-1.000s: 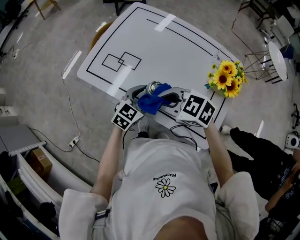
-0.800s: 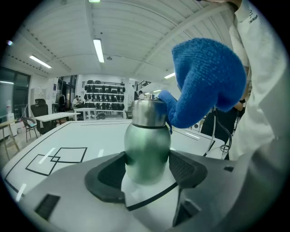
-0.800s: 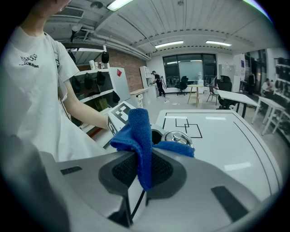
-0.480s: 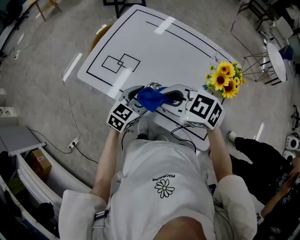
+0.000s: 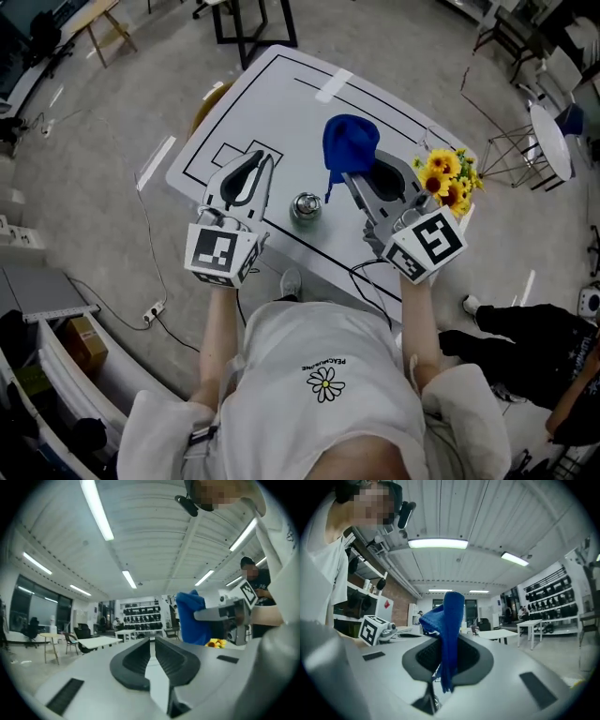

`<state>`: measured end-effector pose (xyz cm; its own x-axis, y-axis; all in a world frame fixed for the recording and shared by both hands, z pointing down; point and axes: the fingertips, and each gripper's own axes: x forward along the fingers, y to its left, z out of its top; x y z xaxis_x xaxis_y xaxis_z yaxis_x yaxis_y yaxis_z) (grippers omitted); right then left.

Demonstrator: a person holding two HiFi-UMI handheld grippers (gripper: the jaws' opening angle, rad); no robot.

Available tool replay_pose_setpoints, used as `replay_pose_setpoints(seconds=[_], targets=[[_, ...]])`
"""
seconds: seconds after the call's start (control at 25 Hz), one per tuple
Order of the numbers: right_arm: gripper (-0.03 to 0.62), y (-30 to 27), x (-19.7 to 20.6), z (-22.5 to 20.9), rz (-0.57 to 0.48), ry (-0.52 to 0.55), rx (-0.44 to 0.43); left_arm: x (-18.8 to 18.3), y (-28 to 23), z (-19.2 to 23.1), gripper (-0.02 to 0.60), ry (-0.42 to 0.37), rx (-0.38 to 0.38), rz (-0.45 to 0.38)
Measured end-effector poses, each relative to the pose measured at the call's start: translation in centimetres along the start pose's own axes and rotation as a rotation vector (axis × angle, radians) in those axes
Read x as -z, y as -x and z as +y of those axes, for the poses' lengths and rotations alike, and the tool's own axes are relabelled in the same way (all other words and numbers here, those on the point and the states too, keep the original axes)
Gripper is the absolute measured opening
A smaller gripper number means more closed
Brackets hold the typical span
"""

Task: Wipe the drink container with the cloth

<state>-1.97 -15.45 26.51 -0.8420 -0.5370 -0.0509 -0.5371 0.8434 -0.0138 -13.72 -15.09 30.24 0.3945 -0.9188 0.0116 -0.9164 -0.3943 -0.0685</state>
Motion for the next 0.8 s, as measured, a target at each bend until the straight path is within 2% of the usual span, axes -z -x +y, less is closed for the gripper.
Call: replay_pose_setpoints(seconds=[0.12, 0.2, 0.32, 0.56, 0.8], targets=[[0.041, 1.3, 0.0, -0.4, -0.073, -0.006, 0.084, -2.7, 0.5, 0.2, 0.007, -0.020, -0.124, -0.065], [0.041, 2.2, 0.4, -0.2, -0.100, -0.006, 0.130, -3.3, 0.9, -0.4, 0.000, -0.040, -0.167, -0.086], [0.041, 3.4, 1.7, 0.3, -0.103, -0.008, 0.173, -2.8, 1.0, -1.8, -0.002, -0.086, -0.191, -0.073], [0.041, 4.9, 3.9, 0.8, -0.064, -0.004, 0.206, -1.7, 1.3, -2.4, -0.002, -0.067, -0.218, -0.064], [0.041, 5.2, 3.3, 0.8, -0.072, 0.023, 0.201, -2.0, 1.9, -2.4, -0.002, -0.076, -0.247, -0.067]])
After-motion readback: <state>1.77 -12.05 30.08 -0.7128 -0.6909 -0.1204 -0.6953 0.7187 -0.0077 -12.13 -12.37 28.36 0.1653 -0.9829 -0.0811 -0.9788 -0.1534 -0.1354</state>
